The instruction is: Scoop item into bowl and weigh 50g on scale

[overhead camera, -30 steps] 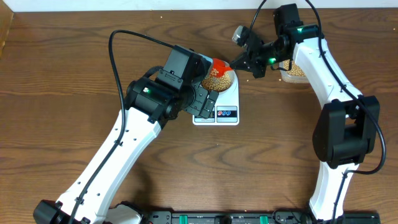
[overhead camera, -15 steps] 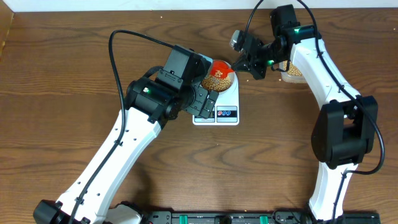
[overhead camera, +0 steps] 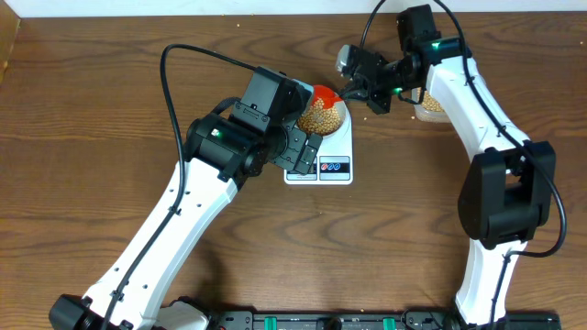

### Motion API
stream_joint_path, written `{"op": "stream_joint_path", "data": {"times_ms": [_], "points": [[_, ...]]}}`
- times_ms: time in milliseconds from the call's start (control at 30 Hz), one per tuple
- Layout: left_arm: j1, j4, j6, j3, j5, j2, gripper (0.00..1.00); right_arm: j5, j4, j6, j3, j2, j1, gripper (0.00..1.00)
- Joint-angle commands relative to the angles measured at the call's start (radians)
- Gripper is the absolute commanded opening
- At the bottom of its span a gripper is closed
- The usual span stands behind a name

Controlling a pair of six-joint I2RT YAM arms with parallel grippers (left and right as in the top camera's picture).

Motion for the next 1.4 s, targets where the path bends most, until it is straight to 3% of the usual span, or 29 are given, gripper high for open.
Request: {"op": "stream_joint_path", "data": {"times_ms": [0, 300, 600, 867, 1367], "points": [[0.002, -0.003, 0.010, -0.010, 0.002, 0.007, 0.98, -0.018, -0.002, -0.069, 0.021, -0.020, 0.017, 0.01], [0.002, -0.003, 0.010, -0.010, 0.002, 0.007, 0.98, -0.027, -0.009, -0.071, 0.021, -0.020, 0.018, 0.01], [0.002, -0.003, 0.010, -0.010, 0.002, 0.007, 0.98, -0.158, -0.009, 0.072, 0.021, -0.020, -0.023, 0.01], [0.002, -0.003, 0.010, -0.010, 0.002, 0.007, 0.98, -0.198, -0.013, 0.072, 0.021, -0.020, -0.042, 0.01], [0.002, -0.003, 0.010, -0.010, 0.002, 0.007, 0.98, 0.040, -0.012, 0.071, 0.018, -0.013, 0.005, 0.01]]}}
